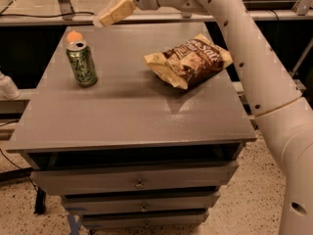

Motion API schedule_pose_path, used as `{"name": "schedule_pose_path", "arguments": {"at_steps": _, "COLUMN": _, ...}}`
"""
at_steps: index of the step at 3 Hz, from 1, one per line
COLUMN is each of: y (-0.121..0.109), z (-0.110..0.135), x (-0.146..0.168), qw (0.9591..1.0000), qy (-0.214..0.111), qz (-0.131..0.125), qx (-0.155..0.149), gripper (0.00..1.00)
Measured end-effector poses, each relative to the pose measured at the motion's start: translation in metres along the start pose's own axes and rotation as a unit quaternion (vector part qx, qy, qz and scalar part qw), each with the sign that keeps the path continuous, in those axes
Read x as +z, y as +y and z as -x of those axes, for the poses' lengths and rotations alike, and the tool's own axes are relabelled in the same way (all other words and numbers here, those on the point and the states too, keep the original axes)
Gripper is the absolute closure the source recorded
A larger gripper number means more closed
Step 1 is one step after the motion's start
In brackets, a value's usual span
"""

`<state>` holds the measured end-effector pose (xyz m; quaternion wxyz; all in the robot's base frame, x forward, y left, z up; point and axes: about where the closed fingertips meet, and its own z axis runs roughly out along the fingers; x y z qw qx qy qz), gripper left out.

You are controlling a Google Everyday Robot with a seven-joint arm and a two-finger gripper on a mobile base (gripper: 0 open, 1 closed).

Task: Place green can upright

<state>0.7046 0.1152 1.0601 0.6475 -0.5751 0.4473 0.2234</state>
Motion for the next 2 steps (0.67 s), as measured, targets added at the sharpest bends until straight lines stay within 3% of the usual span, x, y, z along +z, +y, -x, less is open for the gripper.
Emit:
{"name": "schedule_pose_path", "arguments": {"at_steps": 1, "y": -0.0287, "z": 0.0219, "x": -0.0338, "qw": 0.9981, "qy": -0.001, "qz": -0.034, "qx": -0.051, "gripper": 0.0}}
{"name": "schedule_pose_path", "arguments": {"at_steps": 2, "y": -0.0322, "z": 0.0239, "x": -0.0374, "qw": 0.9976, "qy": -0.001, "qz": -0.038, "qx": -0.058, "gripper": 0.0}}
